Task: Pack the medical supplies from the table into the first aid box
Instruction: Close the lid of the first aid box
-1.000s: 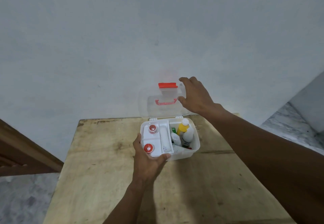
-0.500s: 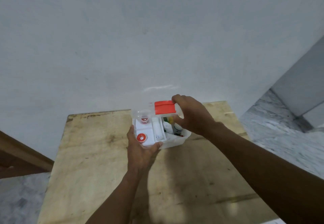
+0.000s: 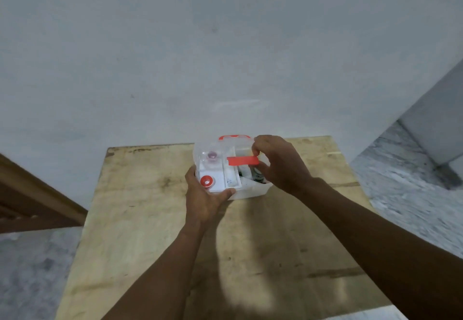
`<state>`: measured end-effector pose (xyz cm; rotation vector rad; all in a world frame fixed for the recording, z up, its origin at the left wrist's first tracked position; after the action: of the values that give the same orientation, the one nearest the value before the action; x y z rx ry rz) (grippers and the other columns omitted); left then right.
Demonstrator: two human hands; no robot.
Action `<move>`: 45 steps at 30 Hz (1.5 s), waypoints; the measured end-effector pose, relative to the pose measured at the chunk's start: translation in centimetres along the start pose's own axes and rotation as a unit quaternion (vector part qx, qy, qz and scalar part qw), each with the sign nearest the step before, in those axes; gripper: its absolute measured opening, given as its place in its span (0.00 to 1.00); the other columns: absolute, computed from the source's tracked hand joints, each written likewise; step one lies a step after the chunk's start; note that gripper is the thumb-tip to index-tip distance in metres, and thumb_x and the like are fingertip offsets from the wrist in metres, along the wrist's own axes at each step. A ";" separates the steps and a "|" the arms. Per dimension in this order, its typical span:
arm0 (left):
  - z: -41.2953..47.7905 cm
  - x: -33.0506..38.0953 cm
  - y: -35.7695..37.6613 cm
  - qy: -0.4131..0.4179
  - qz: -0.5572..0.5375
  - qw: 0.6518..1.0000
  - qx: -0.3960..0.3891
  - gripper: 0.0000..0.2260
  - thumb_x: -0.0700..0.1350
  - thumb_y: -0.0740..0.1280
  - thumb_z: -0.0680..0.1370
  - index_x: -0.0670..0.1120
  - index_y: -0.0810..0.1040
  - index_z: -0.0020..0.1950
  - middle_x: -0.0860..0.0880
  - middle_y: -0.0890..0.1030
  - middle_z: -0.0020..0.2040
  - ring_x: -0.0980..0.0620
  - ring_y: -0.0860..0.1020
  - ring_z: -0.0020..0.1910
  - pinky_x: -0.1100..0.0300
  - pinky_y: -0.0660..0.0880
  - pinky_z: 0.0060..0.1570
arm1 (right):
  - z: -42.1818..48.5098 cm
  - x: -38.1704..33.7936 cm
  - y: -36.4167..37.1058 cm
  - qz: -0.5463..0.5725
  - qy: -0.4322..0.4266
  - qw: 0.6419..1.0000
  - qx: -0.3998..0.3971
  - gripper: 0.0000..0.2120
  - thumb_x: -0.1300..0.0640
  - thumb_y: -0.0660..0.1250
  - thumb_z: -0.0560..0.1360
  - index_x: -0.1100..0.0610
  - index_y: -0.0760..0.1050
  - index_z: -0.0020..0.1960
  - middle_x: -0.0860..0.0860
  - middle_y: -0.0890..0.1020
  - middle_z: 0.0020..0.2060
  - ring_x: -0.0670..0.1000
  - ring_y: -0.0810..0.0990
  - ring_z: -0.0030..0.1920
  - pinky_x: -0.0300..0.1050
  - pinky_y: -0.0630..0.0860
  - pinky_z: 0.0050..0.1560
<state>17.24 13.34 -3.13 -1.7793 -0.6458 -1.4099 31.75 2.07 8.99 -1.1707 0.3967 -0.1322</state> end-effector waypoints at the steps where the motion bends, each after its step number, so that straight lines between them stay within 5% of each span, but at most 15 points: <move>1: -0.1 0.0 0.0 -0.004 -0.004 1.000 0.006 0.45 0.47 0.83 0.62 0.49 0.59 0.70 0.53 0.74 0.61 0.55 0.77 0.54 0.72 0.75 0.46 | 0.0 0.1 -0.1 0.006 -0.013 1.000 -0.001 0.06 0.60 0.72 0.69 0.57 0.75 0.42 0.52 0.82 0.43 0.55 0.78 0.43 0.51 0.78 0.44; 9: -1.6 0.3 -0.1 0.030 0.037 0.997 0.055 0.42 0.58 0.80 0.63 0.51 0.64 0.71 0.52 0.76 0.65 0.53 0.78 0.59 0.57 0.78 0.58 | -2.3 0.4 3.3 -0.062 -0.143 0.987 -0.038 0.07 0.62 0.69 0.73 0.56 0.73 0.47 0.61 0.80 0.56 0.62 0.78 0.54 0.56 0.77 0.51; 16: -2.0 0.7 -0.3 0.036 0.018 0.998 0.049 0.42 0.54 0.82 0.62 0.53 0.65 0.70 0.61 0.76 0.60 0.67 0.76 0.56 0.77 0.73 0.49 | -4.5 0.5 5.4 -0.067 -0.133 0.988 -0.038 0.18 0.63 0.75 0.68 0.54 0.68 0.51 0.64 0.78 0.62 0.65 0.77 0.63 0.65 0.73 0.62; 22: -2.0 0.5 -0.2 0.033 0.017 0.999 0.032 0.44 0.53 0.81 0.62 0.50 0.61 0.71 0.61 0.75 0.58 0.70 0.76 0.53 0.79 0.72 0.44 | -5.1 0.4 6.0 -0.068 -0.138 0.988 -0.013 0.17 0.67 0.73 0.68 0.55 0.70 0.49 0.64 0.78 0.61 0.65 0.76 0.64 0.66 0.73 0.62; 27: -2.3 1.1 -0.2 0.056 0.019 0.998 0.015 0.44 0.53 0.81 0.62 0.68 0.56 0.66 0.59 0.75 0.62 0.64 0.77 0.58 0.76 0.73 0.48 | -5.5 1.0 7.0 -0.084 -0.151 0.984 -0.040 0.20 0.71 0.70 0.68 0.55 0.67 0.51 0.64 0.75 0.65 0.64 0.72 0.68 0.65 0.70 0.65; 32: -1.9 1.2 -0.5 0.111 0.042 0.993 -0.022 0.42 0.43 0.78 0.69 0.54 0.57 0.75 0.59 0.71 0.68 0.61 0.72 0.66 0.63 0.74 0.61 | -5.3 1.2 5.6 -0.037 -0.132 0.983 -0.124 0.25 0.61 0.71 0.64 0.55 0.66 0.59 0.60 0.74 0.68 0.63 0.69 0.72 0.66 0.66 0.69; 35: -1.6 0.5 -0.8 0.113 0.053 0.991 -0.042 0.39 0.49 0.71 0.72 0.53 0.55 0.79 0.58 0.63 0.76 0.59 0.66 0.73 0.52 0.71 0.69 | -4.9 0.9 5.1 0.032 -0.071 0.991 -0.104 0.27 0.50 0.69 0.71 0.58 0.65 0.66 0.59 0.75 0.66 0.60 0.73 0.68 0.61 0.65 0.71; 38: -1.7 0.8 -0.8 0.114 0.056 0.990 -0.061 0.43 0.66 0.67 0.70 0.52 0.55 0.79 0.57 0.62 0.76 0.60 0.65 0.72 0.61 0.70 0.68 | -5.0 0.5 6.3 -0.012 -0.052 0.996 -0.078 0.29 0.51 0.74 0.71 0.59 0.67 0.66 0.58 0.76 0.65 0.59 0.75 0.66 0.61 0.68 0.70; 43: -1.2 0.4 -1.0 0.121 0.102 0.984 -0.079 0.44 0.57 0.72 0.69 0.51 0.52 0.79 0.63 0.60 0.71 0.65 0.64 0.68 0.74 0.66 0.62 | -5.1 0.5 7.0 -0.028 -0.032 0.997 -0.061 0.24 0.56 0.75 0.70 0.59 0.71 0.62 0.57 0.76 0.65 0.58 0.73 0.68 0.61 0.67 0.71; 45: -1.0 0.0 -1.1 0.134 0.134 0.980 -0.067 0.46 0.58 0.74 0.69 0.52 0.52 0.79 0.61 0.60 0.73 0.63 0.64 0.70 0.68 0.68 0.64 | -5.0 0.6 6.2 0.012 -0.041 0.998 -0.052 0.25 0.55 0.76 0.70 0.60 0.71 0.62 0.58 0.76 0.63 0.59 0.74 0.65 0.60 0.71 0.67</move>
<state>15.82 13.14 -2.78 -1.6648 -0.1652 -1.4951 29.85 -0.05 1.54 -1.2702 0.3486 -0.0435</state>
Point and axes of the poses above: each hand's wrist, its own z-axis towards the middle knuckle, its own y-axis out of the palm, x = y × z, the point moved 5 cm from there along z, towards the middle knuckle
